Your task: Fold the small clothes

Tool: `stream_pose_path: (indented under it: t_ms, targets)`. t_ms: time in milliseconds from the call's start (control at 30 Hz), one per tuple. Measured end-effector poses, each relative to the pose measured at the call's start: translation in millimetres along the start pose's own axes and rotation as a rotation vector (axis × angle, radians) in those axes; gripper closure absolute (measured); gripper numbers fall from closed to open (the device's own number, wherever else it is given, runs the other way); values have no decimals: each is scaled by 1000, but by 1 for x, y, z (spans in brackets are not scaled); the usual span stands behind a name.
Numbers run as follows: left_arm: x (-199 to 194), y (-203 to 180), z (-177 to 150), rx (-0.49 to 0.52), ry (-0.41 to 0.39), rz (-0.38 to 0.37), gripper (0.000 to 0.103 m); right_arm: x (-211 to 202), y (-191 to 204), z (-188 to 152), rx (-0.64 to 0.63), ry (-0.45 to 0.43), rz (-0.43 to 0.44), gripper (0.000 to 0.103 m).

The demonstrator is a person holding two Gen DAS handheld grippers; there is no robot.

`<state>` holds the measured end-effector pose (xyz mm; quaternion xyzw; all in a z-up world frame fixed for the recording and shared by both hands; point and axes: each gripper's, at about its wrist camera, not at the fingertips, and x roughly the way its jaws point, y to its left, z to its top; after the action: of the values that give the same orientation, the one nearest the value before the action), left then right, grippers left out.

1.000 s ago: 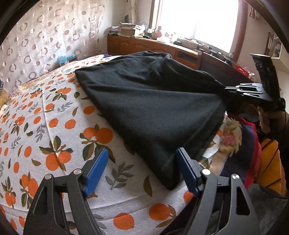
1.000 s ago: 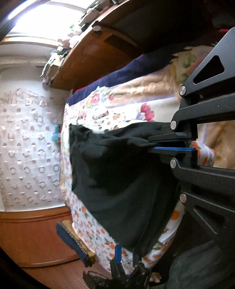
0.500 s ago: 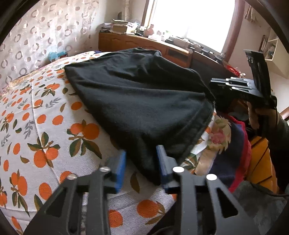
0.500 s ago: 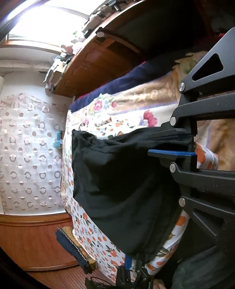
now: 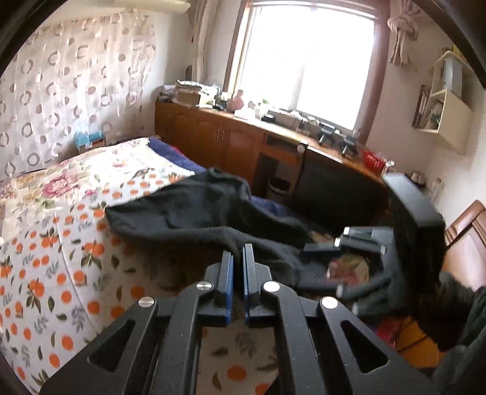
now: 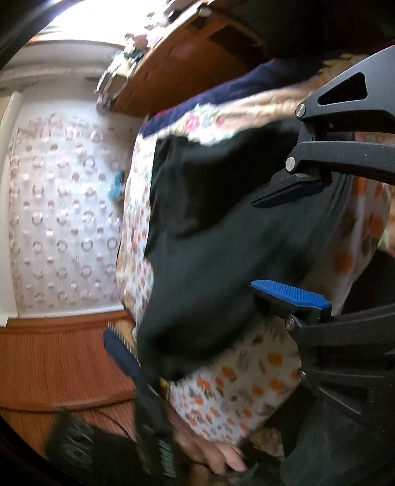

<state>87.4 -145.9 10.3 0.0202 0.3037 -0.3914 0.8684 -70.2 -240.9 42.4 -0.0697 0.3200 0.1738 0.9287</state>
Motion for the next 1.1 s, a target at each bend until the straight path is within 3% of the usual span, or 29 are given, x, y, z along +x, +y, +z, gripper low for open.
stream_pose_path:
  t_ms: [100,367,533,567,700,933,1100]
  targets:
    - [-2,0,1,-15,-21,-2,97,3,15,-3,-37,6,5,44]
    - [-10,14,-6,-59,-48,11,98,36,-13,-15,9,95,-140,44]
    - [-11,17,-7,-69,-57,13,98,46,-10,-18,-37,118,-214,44]
    - [-12,17,-7,-70,-59,15,98,48,-12,-20,-46,121,-226,46]
    - [-13,20,-8,-76,-58,19,98,49,-13,-16,-70,107,-245,88]
    - [-12,38,3,-69,-68,87,98,21,-16,36,-133,-36,-280,92]
    - [11,72,28,-75,-50,147,98,49,-27,89,-173,-65,-279,92]
